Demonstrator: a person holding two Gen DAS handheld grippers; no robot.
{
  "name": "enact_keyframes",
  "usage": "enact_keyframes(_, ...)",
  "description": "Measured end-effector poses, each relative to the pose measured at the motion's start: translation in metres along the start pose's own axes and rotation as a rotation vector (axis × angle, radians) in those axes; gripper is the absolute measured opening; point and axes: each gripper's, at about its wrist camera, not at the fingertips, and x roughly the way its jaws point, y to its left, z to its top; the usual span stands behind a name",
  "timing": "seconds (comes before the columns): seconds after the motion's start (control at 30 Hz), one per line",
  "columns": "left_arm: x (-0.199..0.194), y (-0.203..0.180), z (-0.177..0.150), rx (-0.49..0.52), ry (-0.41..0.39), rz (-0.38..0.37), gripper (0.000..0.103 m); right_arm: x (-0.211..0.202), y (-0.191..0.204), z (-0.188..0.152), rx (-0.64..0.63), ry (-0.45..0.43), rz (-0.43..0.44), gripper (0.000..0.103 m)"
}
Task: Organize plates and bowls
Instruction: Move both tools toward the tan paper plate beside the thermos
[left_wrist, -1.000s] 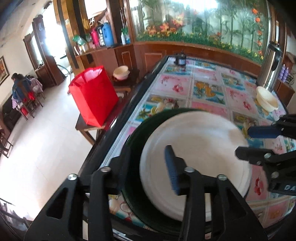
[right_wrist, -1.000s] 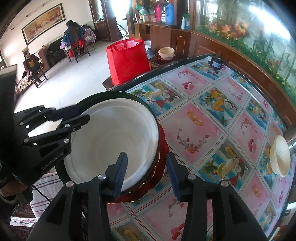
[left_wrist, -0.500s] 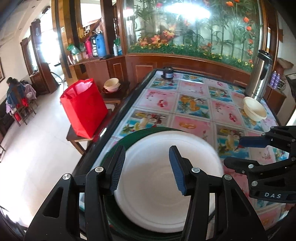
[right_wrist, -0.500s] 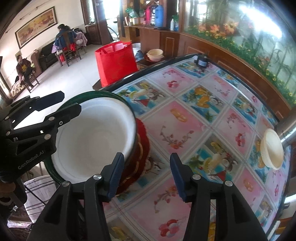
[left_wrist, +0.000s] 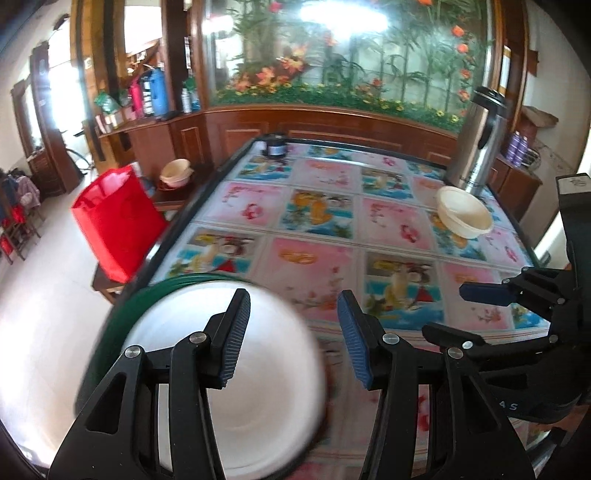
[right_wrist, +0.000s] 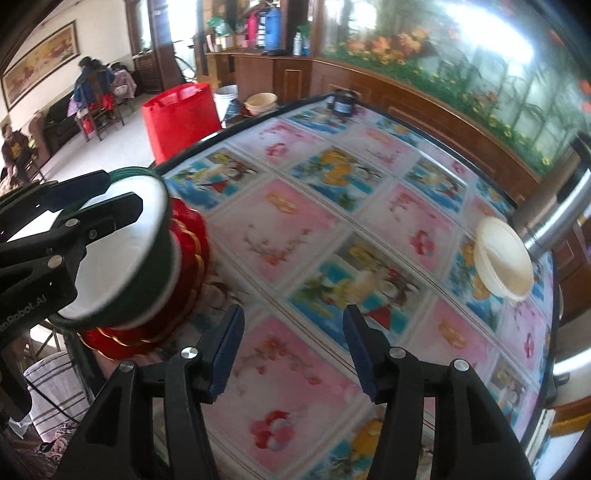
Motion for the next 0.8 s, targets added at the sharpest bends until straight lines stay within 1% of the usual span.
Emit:
enact_keyframes(0.1, 0.012, -0.023, 0.004, 0.013, 0.026, -0.036, 0.049, 0.000, -0.020, -0.010, 0.032, 0.010, -0.019, 0.056)
enact_keyframes(0.23, 0.028, -0.057, 0.013, 0.027, 0.052, -0.088, 0.049, 0.003, -0.056, -0.024, 0.096, 0.027, -0.028, 0.059)
enact_keyframes(0.37, 0.052, -0.090, 0.027, 0.030, 0.089, -0.137, 0.049, 0.006, -0.107, -0.039, 0.202, 0.040, -0.057, 0.060)
enact_keyframes(0.47, 0.074, -0.117, 0.038, 0.043, 0.111, -0.141, 0.049, 0.009, -0.144, -0.051, 0.280, 0.056, -0.086, 0.060)
enact_keyframes(0.53, 0.086, -0.130, 0.041, 0.050, 0.126, -0.156, 0.049, 0.011, -0.162, -0.057, 0.312, 0.065, -0.096, 0.060)
enact_keyframes(0.6, 0.099, -0.144, 0.046, 0.061, 0.143, -0.150, 0.049, 0.013, -0.184, -0.064, 0.351, 0.078, -0.109, 0.060)
enact_keyframes(0.8, 0.136, -0.181, 0.059, 0.088, 0.172, -0.146, 0.049, 0.020, -0.230, -0.072, 0.437, 0.086, -0.126, 0.062)
